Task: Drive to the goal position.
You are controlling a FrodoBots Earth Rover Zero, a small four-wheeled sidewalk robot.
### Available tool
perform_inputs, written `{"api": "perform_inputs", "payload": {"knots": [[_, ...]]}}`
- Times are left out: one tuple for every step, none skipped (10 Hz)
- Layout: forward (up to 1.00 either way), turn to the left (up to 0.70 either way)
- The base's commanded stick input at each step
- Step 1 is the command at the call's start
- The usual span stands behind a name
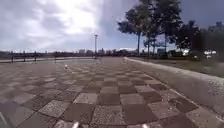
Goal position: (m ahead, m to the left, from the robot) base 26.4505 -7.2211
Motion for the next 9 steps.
{"api": "perform_inputs", "payload": {"knots": [[0.70,0.00],[0.70,0.00],[0.70,0.00],[0.70,0.00],[0.70,0.00],[0.70,0.00],[0.70,0.00],[0.70,0.00],[0.70,0.00]]}}
